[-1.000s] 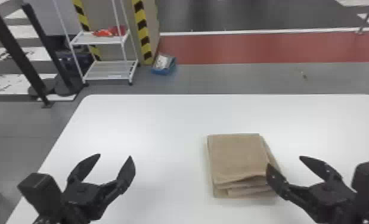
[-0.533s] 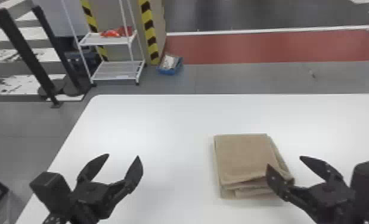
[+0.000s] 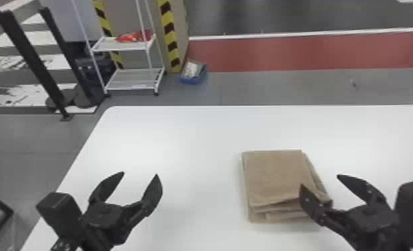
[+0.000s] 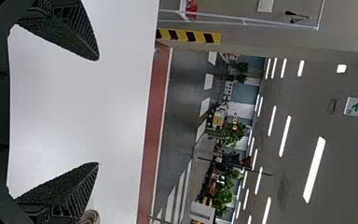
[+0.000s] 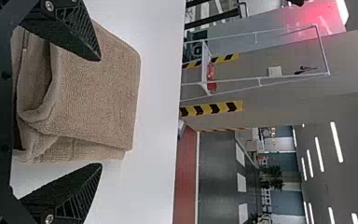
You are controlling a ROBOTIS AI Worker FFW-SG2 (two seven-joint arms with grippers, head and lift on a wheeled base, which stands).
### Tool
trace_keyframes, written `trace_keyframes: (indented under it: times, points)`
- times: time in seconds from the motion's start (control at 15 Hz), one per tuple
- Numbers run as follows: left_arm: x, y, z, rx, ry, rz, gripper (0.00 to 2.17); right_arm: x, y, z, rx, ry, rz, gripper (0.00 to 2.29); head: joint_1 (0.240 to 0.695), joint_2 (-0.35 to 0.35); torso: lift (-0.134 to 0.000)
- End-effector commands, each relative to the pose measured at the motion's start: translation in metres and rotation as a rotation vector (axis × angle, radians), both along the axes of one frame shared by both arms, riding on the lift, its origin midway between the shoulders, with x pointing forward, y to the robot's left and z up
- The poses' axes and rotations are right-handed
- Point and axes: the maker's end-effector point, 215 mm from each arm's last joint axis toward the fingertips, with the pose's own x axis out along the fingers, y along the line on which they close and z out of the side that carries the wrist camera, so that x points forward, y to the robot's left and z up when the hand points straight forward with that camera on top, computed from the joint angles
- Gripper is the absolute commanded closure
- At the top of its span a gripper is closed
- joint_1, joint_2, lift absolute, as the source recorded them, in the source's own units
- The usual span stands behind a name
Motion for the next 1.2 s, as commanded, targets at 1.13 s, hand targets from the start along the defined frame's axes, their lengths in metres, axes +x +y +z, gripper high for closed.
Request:
trace_keyframes:
  times: [1.13]
  points:
    - [-0.0011,-0.0044,-0.0086,-0.014,0.015,-0.003,0.08,-0.0014,0.0014,-0.0067,0.000,0.012,0.000,0.08,0.695,0.135,-0.124]
